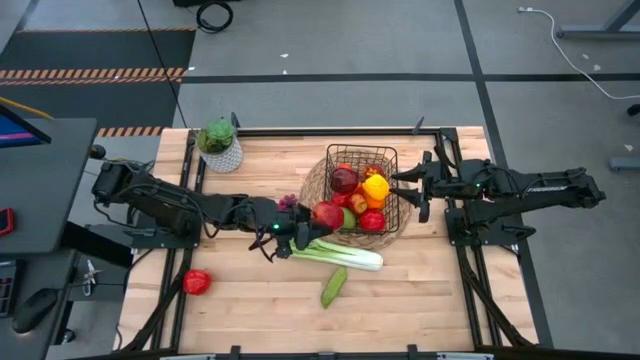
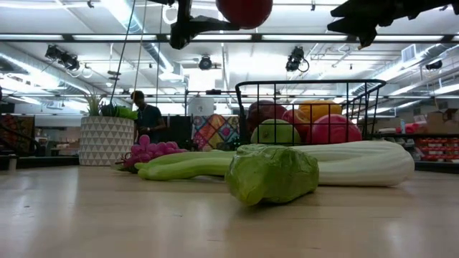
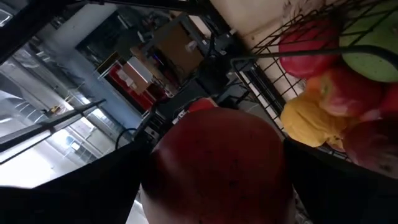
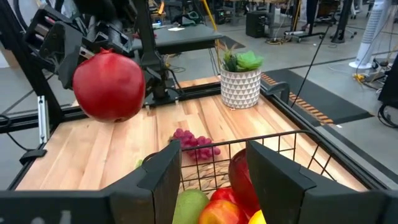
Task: Build produce basket
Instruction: Put the pomegranate into the wire basket, then put the apple into the wire basket
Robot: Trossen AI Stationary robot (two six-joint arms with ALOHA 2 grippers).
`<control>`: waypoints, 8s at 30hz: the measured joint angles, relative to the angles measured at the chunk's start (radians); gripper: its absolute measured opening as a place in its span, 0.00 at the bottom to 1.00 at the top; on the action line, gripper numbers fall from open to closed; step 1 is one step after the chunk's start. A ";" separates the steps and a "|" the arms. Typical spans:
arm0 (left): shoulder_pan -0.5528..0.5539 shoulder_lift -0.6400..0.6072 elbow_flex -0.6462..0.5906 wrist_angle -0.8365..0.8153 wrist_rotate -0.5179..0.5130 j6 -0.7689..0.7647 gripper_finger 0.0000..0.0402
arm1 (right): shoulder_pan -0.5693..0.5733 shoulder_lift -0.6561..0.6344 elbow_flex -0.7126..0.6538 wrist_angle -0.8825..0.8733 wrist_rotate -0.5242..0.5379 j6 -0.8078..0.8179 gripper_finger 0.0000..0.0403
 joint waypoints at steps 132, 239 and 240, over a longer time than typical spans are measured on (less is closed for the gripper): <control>-0.238 0.216 0.441 -1.233 -0.324 -2.755 1.00 | 0.051 -0.044 0.000 0.392 -0.014 -0.334 0.47; -0.161 -0.168 0.086 -1.304 0.140 -2.823 1.00 | 0.065 0.092 -0.001 0.569 -0.069 -0.392 0.47; -0.178 -0.170 0.087 -1.347 0.143 -2.865 1.00 | 0.063 0.095 -0.001 0.576 -0.069 -0.393 0.47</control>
